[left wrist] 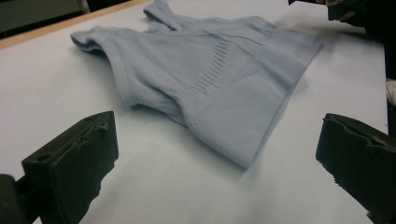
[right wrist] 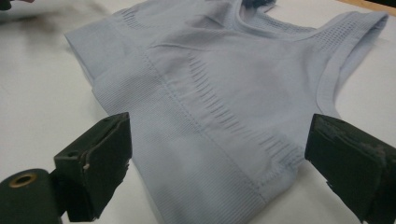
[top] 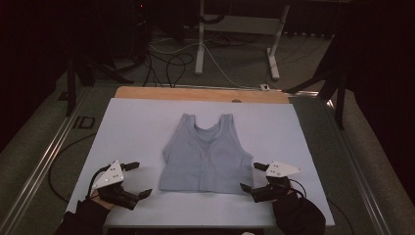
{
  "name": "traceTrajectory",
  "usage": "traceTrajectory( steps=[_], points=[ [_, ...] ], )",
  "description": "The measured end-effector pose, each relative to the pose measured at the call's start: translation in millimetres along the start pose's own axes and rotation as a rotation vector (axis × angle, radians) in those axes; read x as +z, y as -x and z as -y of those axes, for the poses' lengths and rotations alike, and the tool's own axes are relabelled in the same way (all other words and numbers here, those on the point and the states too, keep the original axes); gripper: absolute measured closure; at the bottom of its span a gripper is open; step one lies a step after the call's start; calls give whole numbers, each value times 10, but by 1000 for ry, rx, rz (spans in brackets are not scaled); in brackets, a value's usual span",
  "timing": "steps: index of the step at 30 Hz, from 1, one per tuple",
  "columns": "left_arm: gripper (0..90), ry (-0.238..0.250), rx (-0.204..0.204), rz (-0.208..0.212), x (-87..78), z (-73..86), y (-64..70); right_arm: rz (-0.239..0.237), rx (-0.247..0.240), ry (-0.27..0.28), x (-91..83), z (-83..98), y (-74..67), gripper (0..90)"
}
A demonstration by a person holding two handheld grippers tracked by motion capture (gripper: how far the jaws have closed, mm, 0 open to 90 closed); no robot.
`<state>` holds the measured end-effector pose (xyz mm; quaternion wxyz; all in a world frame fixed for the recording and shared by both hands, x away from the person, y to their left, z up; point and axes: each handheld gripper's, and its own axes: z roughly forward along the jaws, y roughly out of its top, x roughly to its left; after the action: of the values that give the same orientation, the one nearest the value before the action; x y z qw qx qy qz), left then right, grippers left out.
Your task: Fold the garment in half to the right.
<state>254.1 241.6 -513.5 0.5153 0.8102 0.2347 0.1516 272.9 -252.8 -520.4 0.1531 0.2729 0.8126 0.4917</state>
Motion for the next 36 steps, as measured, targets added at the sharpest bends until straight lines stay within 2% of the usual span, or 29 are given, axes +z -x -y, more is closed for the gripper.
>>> traceTrajectory(
  steps=[3, 9, 11, 14, 16, 19, 25, 28, 32, 34, 36],
  points=[
    [1, 10, -1, 10, -16, -10, -1, 9, -5, 2, 5, -9, -10, 75],
    [1, 0, -10, 25, -12, -39, 2, 8, -17, 2, -6, -33, -30, 75],
    [1, -6, -3, 28, -5, -55, 17, 0, -3, 3, -14, -46, -37, 75],
    [1, 6, -21, 51, 1, -80, 14, -12, 31, 7, -25, -67, -54, 75],
    [1, -3, -13, 43, 7, -94, 21, -25, 55, 17, -33, -94, -64, 75],
    [1, -9, -22, 57, 10, -120, 33, -15, 34, 15, -40, -156, -93, 75],
    [1, -36, 17, 77, 23, -217, 75, -11, 18, 23, -41, -266, -133, 75],
    [1, -36, 25, 96, 39, -273, 91, -17, 8, 30, -38, -312, -139, 75],
    [1, -38, 29, 98, 72, -324, 98, -9, -18, 38, -41, -428, -121, 75],
    [1, -38, 29, 101, 80, -345, 94, 2, -51, 38, -37, -506, -113, 75],
    [1, -38, 28, 98, 87, -361, 94, -3, -50, 56, -27, -587, -103, 75]
  ],
)
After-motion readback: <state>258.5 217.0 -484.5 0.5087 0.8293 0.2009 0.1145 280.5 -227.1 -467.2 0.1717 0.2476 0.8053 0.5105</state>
